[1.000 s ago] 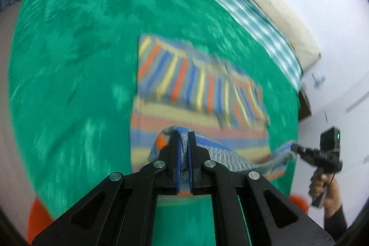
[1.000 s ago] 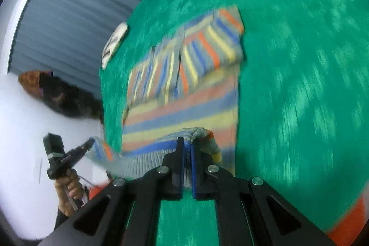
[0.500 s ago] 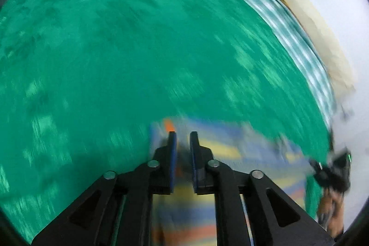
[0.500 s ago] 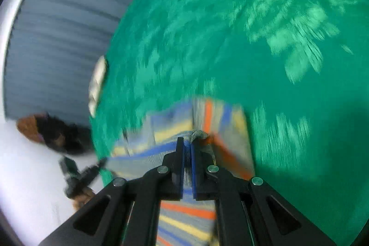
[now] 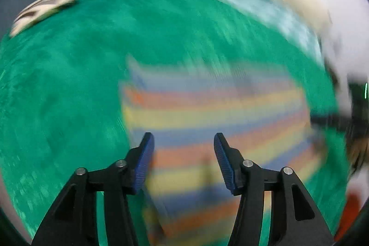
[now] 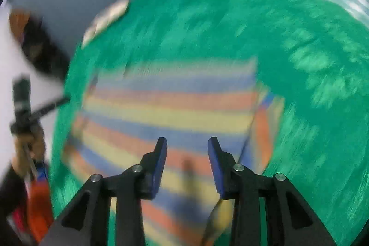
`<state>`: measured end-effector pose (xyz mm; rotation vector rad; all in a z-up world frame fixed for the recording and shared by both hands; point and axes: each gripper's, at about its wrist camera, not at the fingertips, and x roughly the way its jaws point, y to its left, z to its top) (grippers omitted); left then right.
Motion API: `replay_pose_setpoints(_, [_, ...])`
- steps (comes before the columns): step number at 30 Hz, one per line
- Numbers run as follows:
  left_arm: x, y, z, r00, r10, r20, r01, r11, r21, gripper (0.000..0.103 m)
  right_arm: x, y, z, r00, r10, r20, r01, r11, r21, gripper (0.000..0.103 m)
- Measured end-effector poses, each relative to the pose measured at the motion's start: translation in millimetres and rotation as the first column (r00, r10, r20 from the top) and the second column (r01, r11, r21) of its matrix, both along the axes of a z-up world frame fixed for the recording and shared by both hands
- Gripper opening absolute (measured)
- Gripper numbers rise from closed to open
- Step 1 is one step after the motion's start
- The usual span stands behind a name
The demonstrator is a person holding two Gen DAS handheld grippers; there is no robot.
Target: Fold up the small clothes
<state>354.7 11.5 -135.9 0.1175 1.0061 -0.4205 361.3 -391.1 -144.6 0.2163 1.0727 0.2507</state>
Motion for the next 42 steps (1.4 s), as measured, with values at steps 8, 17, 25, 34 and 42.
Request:
replay_pose_setpoints(8, [-68, 20, 8, 0.996, 0.06, 0.064, -0.06, 0.998, -0.003, 0.066, -95, -5, 2, 0.992, -0.109, -0.056, 0.1, 0.983, -0.155, 0.03])
replay_pose_setpoints(17, [-85, -28, -39, 0.996, 0.086, 0.033, -0.092, 0.96, 0.264, 0.059, -96, 22, -50, 0.996, -0.055, -0.073, 0.047, 0.993, -0.109, 0.018])
replay_pose_setpoints(25, [-178, -32, 4, 0.982, 0.146, 0.119, -0.162, 0.978, 0.134, 0.092, -151, 49, -8, 0.992, -0.116, 0.046, 0.123, 0.977, -0.176, 0.048])
replay_pose_setpoints(34, [-208, -70, -41, 0.988, 0.129, 0.082, -0.143, 0.971, 0.194, 0.098, -215, 108, -40, 0.971, -0.183, 0.153, 0.209, 0.962, -0.177, 0.059])
replay_pose_setpoints(42, [-208, -66, -55, 0.984, 0.153, 0.091, -0.167, 0.972, 0.166, 0.102, -215, 122, -62, 0.972, -0.13, 0.195, 0.173, 0.959, -0.224, 0.083])
